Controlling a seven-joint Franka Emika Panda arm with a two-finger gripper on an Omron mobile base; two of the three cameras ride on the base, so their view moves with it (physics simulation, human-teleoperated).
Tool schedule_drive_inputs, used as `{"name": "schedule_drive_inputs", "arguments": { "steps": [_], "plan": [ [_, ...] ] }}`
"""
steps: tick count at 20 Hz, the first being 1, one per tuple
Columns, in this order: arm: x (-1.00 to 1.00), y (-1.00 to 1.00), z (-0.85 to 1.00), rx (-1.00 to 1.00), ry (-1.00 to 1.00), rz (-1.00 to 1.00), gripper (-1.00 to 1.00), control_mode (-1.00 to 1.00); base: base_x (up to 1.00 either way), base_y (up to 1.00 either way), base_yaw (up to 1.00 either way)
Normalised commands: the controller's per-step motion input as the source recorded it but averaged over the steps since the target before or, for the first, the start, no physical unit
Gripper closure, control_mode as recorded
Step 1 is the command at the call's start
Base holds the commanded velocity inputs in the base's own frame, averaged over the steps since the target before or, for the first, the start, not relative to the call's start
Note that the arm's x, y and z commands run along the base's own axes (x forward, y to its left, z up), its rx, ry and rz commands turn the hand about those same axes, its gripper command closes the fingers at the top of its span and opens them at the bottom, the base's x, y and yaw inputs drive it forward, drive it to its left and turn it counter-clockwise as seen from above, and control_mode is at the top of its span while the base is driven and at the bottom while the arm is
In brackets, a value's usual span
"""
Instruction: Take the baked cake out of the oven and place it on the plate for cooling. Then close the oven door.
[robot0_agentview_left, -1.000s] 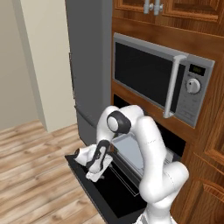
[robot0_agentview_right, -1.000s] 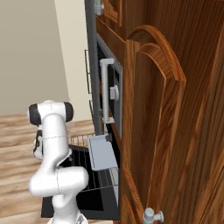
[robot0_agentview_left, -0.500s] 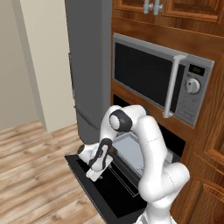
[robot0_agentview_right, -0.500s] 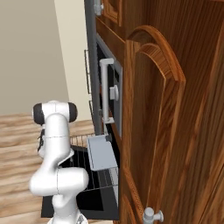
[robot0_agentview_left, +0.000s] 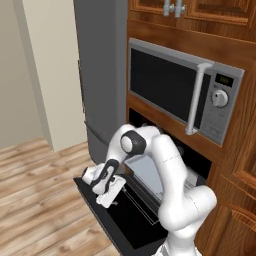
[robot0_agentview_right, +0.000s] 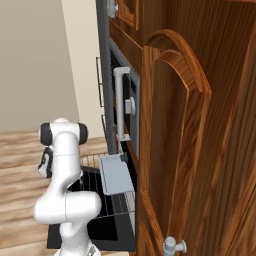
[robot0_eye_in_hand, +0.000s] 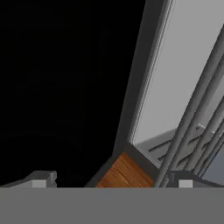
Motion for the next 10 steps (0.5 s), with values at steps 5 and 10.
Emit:
{"name": "schedule_drive_inputs", "arguments": {
  "steps": [5,10],
  "plan": [
    [0.58,-0.25,-0.57,0.0,0.03,0.0,-1.0,-1.0,0.0,0.0,0.0],
    [0.66,-0.8,-0.48,0.02,0.06,0.0,-1.0,-1.0,0.0,0.0,0.0]
  ]
}}
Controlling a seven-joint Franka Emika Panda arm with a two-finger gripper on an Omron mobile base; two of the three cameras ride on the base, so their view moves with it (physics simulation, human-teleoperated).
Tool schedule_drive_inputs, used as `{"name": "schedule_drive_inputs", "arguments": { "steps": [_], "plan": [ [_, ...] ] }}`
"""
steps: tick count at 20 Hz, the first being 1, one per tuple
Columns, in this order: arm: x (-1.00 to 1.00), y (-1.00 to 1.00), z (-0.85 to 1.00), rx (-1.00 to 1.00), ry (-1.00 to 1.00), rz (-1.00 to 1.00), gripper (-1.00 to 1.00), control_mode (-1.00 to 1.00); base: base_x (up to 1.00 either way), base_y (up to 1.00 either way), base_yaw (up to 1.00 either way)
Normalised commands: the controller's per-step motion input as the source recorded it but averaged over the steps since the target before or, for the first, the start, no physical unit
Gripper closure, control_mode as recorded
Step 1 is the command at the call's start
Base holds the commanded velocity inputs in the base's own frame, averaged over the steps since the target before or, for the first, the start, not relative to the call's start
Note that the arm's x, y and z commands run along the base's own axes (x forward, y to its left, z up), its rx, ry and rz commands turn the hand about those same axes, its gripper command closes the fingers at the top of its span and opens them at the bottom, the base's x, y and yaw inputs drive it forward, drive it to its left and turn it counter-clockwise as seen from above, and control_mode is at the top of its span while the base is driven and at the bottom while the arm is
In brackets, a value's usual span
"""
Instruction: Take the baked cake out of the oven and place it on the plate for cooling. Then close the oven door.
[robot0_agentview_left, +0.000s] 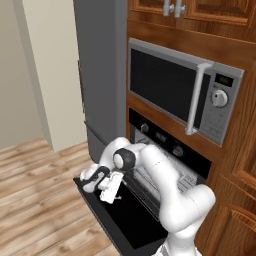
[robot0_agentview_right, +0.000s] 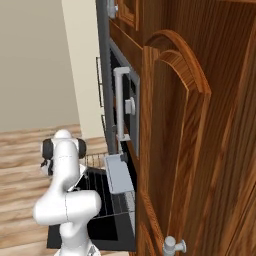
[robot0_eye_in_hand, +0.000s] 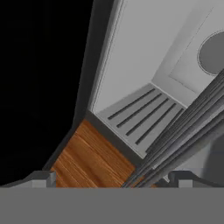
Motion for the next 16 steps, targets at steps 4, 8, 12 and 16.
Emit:
{"name": "schedule_drive_inputs", "arguments": {
  "steps": [4,8,12,16],
  "plan": [
    [0.49,-1.0,-0.37,0.08,0.05,0.01,-1.0,-1.0,0.0,0.0,0.0],
    [0.42,-1.0,-0.33,0.11,0.03,0.07,-1.0,-1.0,0.0,0.0,0.0],
    [0.28,-1.0,-0.28,0.14,0.0,0.14,-1.0,-1.0,0.0,0.0,0.0],
    [0.14,-1.0,-0.23,0.19,0.0,0.24,-1.0,-1.0,0.0,0.0,0.0]
  ]
}}
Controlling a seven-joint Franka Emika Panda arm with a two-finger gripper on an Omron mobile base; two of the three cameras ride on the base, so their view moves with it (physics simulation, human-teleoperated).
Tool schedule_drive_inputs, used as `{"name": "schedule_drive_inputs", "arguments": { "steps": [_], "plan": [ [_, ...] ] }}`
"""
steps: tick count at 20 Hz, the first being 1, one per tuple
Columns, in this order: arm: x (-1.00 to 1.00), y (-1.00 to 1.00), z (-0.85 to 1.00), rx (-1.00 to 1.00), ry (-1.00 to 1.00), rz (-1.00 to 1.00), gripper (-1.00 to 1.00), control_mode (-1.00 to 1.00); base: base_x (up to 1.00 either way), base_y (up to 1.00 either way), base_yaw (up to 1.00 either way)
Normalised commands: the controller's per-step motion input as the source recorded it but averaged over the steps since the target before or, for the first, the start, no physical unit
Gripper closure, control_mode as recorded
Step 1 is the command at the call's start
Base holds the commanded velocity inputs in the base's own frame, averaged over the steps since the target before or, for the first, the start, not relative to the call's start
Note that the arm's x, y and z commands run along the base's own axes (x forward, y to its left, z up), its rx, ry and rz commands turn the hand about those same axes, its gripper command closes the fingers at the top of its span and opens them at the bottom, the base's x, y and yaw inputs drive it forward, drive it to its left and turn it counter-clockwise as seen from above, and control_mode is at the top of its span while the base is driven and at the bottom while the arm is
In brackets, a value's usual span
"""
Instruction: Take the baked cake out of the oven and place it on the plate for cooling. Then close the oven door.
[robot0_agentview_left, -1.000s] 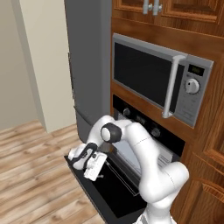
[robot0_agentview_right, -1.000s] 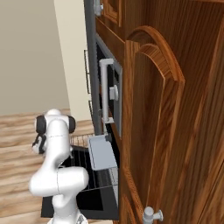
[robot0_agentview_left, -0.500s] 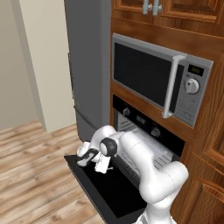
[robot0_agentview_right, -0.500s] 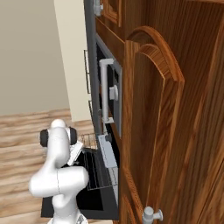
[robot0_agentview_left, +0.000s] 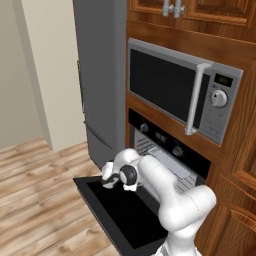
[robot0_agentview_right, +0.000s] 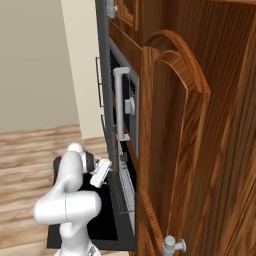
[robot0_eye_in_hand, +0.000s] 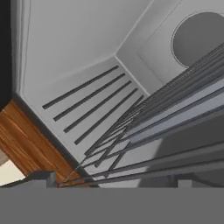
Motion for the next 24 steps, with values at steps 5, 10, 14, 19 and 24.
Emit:
{"name": "schedule_drive_inputs", "arguments": {
  "steps": [5,10,14,19,24],
  "plan": [
    [0.07,-1.0,-0.17,0.22,0.0,0.29,-1.0,-1.0,0.0,0.0,0.0],
    [-0.15,-0.5,0.19,0.31,0.0,0.31,-1.0,-1.0,0.0,0.0,0.0],
    [-0.51,0.66,0.73,0.33,0.05,0.35,-1.0,-1.0,0.0,0.0,0.0],
    [-0.4,0.9,0.73,0.3,0.06,0.32,-1.0,-1.0,0.0,0.0,0.0],
    [-0.58,0.88,0.74,0.32,0.0,0.22,-1.0,-1.0,0.0,0.0,0.0]
  ]
}}
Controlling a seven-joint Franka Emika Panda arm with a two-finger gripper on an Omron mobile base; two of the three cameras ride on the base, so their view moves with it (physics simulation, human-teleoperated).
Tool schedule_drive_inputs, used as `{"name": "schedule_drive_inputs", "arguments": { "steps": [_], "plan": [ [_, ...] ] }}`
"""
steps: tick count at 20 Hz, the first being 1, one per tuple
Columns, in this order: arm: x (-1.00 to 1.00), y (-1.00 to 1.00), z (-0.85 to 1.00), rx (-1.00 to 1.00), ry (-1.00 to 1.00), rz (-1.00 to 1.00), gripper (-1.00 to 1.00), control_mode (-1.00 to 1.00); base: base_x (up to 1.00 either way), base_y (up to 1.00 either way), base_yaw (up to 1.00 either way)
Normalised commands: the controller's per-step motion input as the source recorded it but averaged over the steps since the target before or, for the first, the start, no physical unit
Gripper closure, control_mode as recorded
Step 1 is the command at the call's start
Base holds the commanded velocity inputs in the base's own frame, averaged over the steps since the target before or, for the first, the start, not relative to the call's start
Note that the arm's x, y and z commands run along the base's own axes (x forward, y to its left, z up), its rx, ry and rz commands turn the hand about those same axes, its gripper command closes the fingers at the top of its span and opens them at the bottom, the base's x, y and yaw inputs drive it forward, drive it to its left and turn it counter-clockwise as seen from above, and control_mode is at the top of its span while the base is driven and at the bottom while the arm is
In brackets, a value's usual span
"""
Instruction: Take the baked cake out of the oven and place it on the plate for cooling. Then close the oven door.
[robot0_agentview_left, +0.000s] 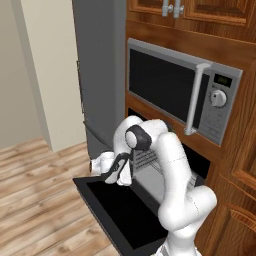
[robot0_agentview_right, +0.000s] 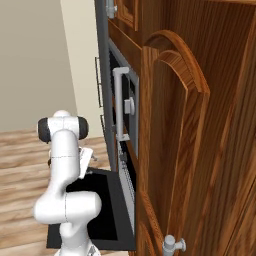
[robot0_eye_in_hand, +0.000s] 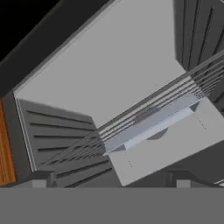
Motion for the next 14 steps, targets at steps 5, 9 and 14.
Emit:
{"name": "schedule_drive_inputs", "arguments": {
  "steps": [5,9,14],
  "plan": [
    [-0.88,0.67,0.76,0.33,-0.05,0.05,-1.0,-1.0,0.0,0.0,0.0],
    [-0.99,0.62,0.73,0.21,-0.22,-0.01,-1.0,-1.0,0.0,0.0,0.0],
    [-0.99,0.67,0.54,0.09,-0.31,-0.13,-1.0,-1.0,0.0,0.0,0.0]
  ]
}}
